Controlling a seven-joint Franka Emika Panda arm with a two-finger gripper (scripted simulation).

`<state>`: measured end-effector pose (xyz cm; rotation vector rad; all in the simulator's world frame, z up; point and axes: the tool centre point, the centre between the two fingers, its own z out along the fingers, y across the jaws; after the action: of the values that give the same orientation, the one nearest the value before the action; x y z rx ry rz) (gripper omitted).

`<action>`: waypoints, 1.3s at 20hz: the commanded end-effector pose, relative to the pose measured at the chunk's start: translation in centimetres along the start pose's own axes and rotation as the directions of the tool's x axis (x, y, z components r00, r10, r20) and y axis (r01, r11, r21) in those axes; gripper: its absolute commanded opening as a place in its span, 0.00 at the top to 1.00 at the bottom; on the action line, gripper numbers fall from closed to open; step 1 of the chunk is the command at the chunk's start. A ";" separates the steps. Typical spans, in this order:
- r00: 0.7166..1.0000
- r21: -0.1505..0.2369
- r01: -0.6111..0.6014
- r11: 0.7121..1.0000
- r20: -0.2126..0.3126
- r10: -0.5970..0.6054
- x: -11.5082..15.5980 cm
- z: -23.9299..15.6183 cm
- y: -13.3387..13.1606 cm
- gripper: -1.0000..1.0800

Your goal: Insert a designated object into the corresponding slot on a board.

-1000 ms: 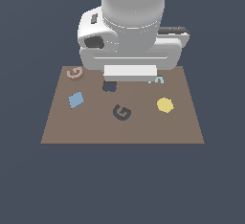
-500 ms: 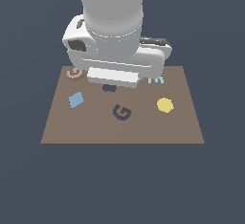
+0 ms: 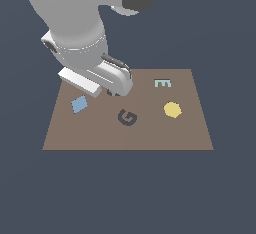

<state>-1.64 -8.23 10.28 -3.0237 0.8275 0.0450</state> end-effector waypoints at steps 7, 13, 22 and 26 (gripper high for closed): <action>0.928 0.008 -0.373 0.928 -0.016 0.373 -0.1 3.0 7.4 0.04; 0.847 0.014 -0.530 0.848 -0.021 0.531 -1.1 4.5 10.7 0.04; 0.789 0.019 -0.614 0.789 -0.023 0.614 -2.1 5.3 12.4 0.04; 0.793 0.018 -0.609 0.793 -0.022 0.609 -2.0 5.6 12.3 0.04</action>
<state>-9.77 -17.75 4.94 -2.6037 1.7595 0.0002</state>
